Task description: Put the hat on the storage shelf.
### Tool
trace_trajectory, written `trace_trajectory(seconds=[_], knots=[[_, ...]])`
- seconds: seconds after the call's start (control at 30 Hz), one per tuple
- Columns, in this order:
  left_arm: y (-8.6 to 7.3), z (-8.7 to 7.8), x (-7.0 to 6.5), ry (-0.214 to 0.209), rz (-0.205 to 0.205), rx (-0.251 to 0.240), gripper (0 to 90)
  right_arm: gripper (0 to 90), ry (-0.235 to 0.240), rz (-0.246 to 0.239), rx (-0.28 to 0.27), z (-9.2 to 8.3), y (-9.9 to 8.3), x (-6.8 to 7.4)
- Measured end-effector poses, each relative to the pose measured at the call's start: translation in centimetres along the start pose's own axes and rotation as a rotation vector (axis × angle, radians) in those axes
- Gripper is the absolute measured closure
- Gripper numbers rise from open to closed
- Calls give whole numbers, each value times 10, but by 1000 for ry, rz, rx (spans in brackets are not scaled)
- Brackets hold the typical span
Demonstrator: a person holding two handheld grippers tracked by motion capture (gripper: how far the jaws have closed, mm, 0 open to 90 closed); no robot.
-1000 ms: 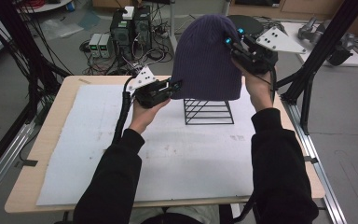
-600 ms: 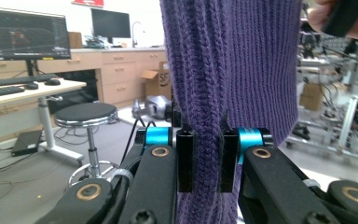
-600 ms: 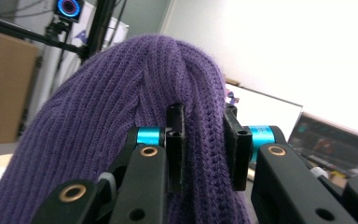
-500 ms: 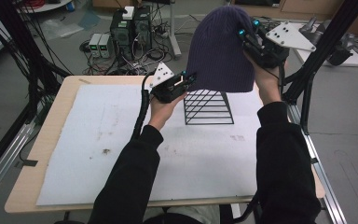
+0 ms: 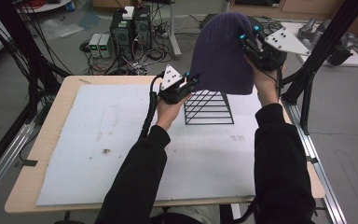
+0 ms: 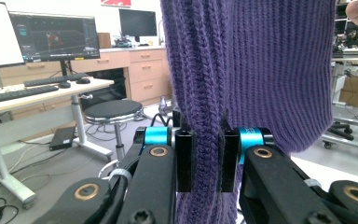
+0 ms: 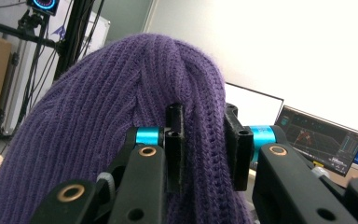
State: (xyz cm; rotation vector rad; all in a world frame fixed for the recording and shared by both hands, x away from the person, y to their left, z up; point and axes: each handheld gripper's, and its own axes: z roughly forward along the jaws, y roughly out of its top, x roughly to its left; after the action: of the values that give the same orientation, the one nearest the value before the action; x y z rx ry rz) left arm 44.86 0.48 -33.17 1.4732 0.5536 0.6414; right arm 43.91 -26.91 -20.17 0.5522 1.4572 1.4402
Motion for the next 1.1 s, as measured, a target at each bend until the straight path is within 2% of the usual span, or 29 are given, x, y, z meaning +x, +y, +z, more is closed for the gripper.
trace_trajectory(seconds=[0.17,0.37,0.53,0.73,1.1], knots=[[-4,0,1,2,-39,-16,814,735,-3,-10,8,-2,0,-2],[-7,1,-3,3,-6,2,813,733,-7,-24,23,-1,-3,-4],[-14,2,-3,4,0,18,813,733,1,-29,27,1,-12,-2],[-25,-1,-3,-9,-5,48,813,731,5,27,42,-7,-35,-2],[-49,-2,-8,-29,-41,81,813,727,38,61,84,-15,-54,0]])
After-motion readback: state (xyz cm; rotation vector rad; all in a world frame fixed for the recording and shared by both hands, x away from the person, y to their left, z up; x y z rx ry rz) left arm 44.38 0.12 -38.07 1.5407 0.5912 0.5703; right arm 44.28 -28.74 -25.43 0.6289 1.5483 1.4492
